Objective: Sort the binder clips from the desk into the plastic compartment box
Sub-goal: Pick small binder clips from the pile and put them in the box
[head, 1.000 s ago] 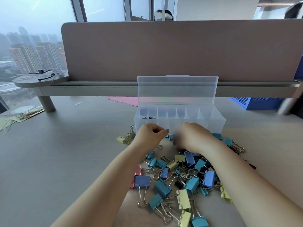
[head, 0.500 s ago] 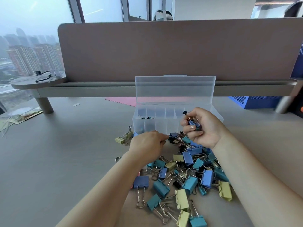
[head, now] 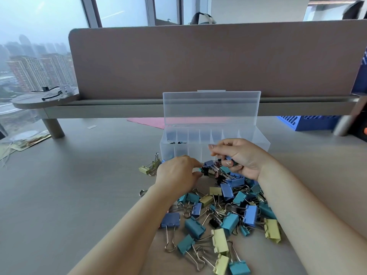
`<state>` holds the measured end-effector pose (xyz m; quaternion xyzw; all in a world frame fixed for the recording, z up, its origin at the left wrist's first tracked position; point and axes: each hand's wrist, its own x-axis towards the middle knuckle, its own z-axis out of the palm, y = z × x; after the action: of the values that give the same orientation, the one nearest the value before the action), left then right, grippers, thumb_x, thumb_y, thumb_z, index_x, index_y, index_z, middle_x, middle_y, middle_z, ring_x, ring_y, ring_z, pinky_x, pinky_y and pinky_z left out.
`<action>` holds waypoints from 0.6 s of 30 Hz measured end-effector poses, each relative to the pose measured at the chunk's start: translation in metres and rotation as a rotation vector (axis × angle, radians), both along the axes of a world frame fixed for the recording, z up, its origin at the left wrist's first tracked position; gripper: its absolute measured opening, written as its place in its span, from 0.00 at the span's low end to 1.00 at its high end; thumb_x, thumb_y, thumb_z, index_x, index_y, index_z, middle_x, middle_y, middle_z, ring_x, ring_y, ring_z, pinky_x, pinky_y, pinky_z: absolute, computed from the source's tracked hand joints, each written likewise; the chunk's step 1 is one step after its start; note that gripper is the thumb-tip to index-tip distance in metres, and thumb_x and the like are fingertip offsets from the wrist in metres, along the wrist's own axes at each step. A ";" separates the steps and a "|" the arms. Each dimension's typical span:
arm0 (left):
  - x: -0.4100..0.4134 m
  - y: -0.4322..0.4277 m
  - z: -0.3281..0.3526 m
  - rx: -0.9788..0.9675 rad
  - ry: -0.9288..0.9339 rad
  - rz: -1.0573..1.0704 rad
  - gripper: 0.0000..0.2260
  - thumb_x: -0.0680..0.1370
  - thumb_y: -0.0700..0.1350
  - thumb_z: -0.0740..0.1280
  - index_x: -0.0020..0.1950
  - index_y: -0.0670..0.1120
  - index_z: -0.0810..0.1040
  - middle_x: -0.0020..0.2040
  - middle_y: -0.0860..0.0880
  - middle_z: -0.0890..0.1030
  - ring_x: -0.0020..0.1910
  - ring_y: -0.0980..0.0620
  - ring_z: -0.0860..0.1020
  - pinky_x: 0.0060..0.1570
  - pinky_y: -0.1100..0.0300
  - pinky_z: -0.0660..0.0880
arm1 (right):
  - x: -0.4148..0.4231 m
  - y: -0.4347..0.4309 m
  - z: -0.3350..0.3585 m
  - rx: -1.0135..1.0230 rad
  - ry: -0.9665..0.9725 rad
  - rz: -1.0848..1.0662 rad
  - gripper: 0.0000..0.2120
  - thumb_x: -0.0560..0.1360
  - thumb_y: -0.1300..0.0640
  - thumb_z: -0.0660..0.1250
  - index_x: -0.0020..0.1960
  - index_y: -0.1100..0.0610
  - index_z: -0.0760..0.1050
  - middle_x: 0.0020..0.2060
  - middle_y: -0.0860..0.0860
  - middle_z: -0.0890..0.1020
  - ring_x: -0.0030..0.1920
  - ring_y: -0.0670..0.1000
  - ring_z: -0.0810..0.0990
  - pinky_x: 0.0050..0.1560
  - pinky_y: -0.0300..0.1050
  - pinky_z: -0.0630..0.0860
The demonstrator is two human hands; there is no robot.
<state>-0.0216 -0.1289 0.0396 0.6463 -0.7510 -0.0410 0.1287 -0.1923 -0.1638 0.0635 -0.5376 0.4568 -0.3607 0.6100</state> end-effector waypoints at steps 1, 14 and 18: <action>0.000 0.000 -0.001 0.006 -0.004 -0.002 0.14 0.79 0.57 0.62 0.64 0.60 0.75 0.63 0.57 0.76 0.61 0.53 0.75 0.45 0.60 0.70 | 0.001 0.001 0.000 -0.039 0.088 -0.002 0.09 0.69 0.55 0.73 0.38 0.60 0.76 0.28 0.50 0.69 0.21 0.43 0.62 0.19 0.32 0.53; 0.000 0.000 -0.003 -0.020 0.037 0.049 0.12 0.76 0.59 0.64 0.56 0.58 0.78 0.54 0.55 0.78 0.55 0.52 0.76 0.40 0.61 0.66 | 0.013 0.003 -0.006 -0.460 0.944 0.093 0.05 0.71 0.52 0.73 0.46 0.51 0.83 0.44 0.47 0.82 0.46 0.50 0.79 0.48 0.45 0.76; 0.000 0.000 -0.004 -0.033 0.044 0.055 0.13 0.76 0.59 0.64 0.57 0.57 0.78 0.53 0.54 0.78 0.55 0.51 0.76 0.40 0.61 0.66 | 0.017 0.006 -0.007 -0.487 1.075 0.126 0.10 0.71 0.50 0.73 0.52 0.49 0.82 0.47 0.48 0.82 0.46 0.50 0.79 0.42 0.43 0.75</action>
<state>-0.0217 -0.1292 0.0355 0.6633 -0.7306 -0.0394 0.1570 -0.1757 -0.1577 0.0565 -0.7957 0.5728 -0.0954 0.1725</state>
